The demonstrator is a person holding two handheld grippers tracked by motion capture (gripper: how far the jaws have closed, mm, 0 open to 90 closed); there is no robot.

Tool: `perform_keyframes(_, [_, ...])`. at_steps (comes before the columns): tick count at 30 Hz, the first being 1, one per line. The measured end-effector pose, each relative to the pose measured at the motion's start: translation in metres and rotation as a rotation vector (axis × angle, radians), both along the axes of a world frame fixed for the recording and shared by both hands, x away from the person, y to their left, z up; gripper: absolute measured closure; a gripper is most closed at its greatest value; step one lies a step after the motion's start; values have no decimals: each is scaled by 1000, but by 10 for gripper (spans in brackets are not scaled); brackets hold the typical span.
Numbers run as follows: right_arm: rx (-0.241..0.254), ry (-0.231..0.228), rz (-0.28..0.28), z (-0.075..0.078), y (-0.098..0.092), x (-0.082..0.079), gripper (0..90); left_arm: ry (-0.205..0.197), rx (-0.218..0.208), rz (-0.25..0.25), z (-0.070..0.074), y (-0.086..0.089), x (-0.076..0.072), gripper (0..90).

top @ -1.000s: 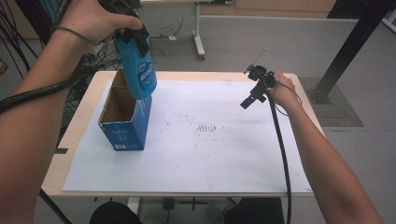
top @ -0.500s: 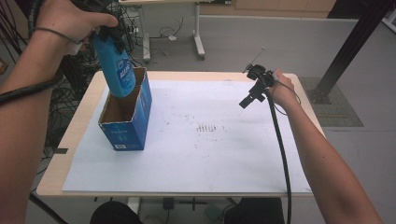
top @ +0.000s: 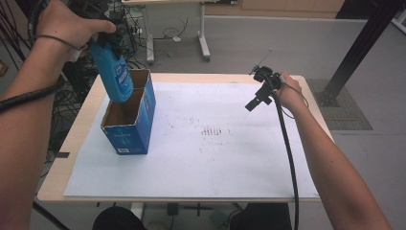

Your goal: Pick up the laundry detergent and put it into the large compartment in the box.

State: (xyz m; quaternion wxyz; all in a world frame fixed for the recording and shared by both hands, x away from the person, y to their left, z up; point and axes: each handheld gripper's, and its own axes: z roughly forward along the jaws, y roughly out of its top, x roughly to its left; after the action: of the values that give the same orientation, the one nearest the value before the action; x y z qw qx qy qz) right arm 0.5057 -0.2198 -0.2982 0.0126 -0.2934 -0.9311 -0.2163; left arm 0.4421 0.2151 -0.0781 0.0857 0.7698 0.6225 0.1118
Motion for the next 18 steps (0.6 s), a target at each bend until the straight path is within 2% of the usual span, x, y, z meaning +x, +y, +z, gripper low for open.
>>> perform_keyframes(3, [4, 1, -2, 0, 0, 0, 70, 2, -3, 1, -4, 1, 0, 374])
perform_keyframes(11, [7, 9, -4, -2, 2, 0, 70, 35, -12, 14, -33, 9, 3, 374])
perform_keyframes(18, [13, 15, -3, -3, 1, 1, 70, 58, -20, 23, -52, 15, 4, 374])
